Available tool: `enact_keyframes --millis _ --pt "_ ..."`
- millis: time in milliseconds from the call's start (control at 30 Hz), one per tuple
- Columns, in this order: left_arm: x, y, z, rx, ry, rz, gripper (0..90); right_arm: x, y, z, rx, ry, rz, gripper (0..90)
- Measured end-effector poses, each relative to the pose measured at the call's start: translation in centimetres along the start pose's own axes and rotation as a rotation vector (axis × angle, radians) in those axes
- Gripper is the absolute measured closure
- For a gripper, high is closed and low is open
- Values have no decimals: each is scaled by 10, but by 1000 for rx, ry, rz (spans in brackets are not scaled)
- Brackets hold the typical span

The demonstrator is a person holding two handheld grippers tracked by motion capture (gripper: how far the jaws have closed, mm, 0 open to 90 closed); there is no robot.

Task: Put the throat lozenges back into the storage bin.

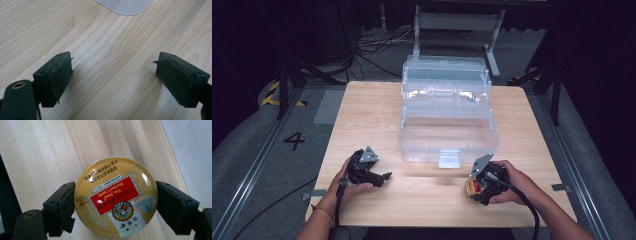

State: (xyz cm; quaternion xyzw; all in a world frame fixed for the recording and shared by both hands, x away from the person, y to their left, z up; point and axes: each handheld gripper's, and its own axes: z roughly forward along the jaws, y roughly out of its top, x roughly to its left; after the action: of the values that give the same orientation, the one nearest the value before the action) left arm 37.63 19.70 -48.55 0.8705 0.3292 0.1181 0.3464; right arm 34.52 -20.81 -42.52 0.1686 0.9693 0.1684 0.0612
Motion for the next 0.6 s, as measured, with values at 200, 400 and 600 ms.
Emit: enact_keyframes --millis 200,400,600 --pt "0 0 0 0 -1 1 143 -11 -8 -15 -17 -18 20 205" --pt "2 0 0 0 -2 16 144 -18 -11 -29 -22 -21 13 205" --pt "2 0 0 -1 -6 18 143 -27 -9 -48 -34 -44 17 205"
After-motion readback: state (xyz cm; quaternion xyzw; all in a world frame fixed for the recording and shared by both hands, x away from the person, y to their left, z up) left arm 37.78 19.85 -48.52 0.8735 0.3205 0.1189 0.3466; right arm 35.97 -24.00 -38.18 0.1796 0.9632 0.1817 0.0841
